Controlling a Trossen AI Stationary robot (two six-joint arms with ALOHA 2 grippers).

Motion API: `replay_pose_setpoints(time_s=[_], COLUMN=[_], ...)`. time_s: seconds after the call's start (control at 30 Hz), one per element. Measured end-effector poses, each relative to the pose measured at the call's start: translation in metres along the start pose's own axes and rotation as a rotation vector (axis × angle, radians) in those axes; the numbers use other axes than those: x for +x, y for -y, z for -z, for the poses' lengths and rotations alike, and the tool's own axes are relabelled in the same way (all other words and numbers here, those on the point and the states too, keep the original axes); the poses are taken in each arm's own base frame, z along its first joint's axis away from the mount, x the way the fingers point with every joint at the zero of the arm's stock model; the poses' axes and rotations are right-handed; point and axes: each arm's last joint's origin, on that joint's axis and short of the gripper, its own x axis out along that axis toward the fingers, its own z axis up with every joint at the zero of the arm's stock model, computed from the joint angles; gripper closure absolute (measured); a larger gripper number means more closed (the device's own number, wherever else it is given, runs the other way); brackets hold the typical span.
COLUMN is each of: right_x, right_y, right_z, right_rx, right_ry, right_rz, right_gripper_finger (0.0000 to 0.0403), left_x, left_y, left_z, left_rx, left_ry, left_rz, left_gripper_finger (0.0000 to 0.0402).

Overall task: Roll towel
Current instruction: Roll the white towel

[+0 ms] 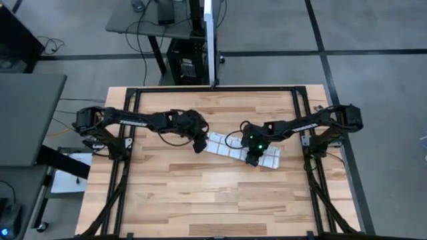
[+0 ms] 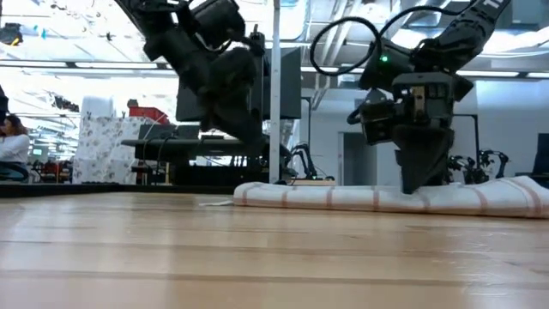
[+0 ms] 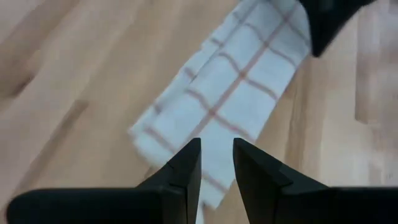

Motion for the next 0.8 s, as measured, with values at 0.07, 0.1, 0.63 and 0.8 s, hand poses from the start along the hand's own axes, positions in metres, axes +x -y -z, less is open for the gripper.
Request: replay_pose_setpoints(time_s=[0.07,0.1,0.63,0.8], right_x=[-0.009,-0.015,-0.030,-0.015], right_y=[-0.008,-0.013,-0.033,-0.021], right_z=[0.006,0.008,0.073,0.070], right_rx=[-0.014,-0.022,0.177,0.200], right_ry=[0.029,0.045,-0.032,-0.037], right_rz=[0.046,0.060,0.504,0.538], right_gripper_finger=[0.0403,0.0403,0.0403,0.0403], left_x=[0.013,0.020,0.049,0.060], left_y=[0.000,0.000,0.011,0.002], left_z=[0.009,0.013,0.013,0.021], left_rx=[-0.006,-0.005,0.034,0.007], left_ry=[-0.065,-0.091,0.025,-0.024], left_rz=[0.015,0.021,0.035,-0.012], left_gripper_finger=[0.0325,0.0325,0.0325,0.0325])
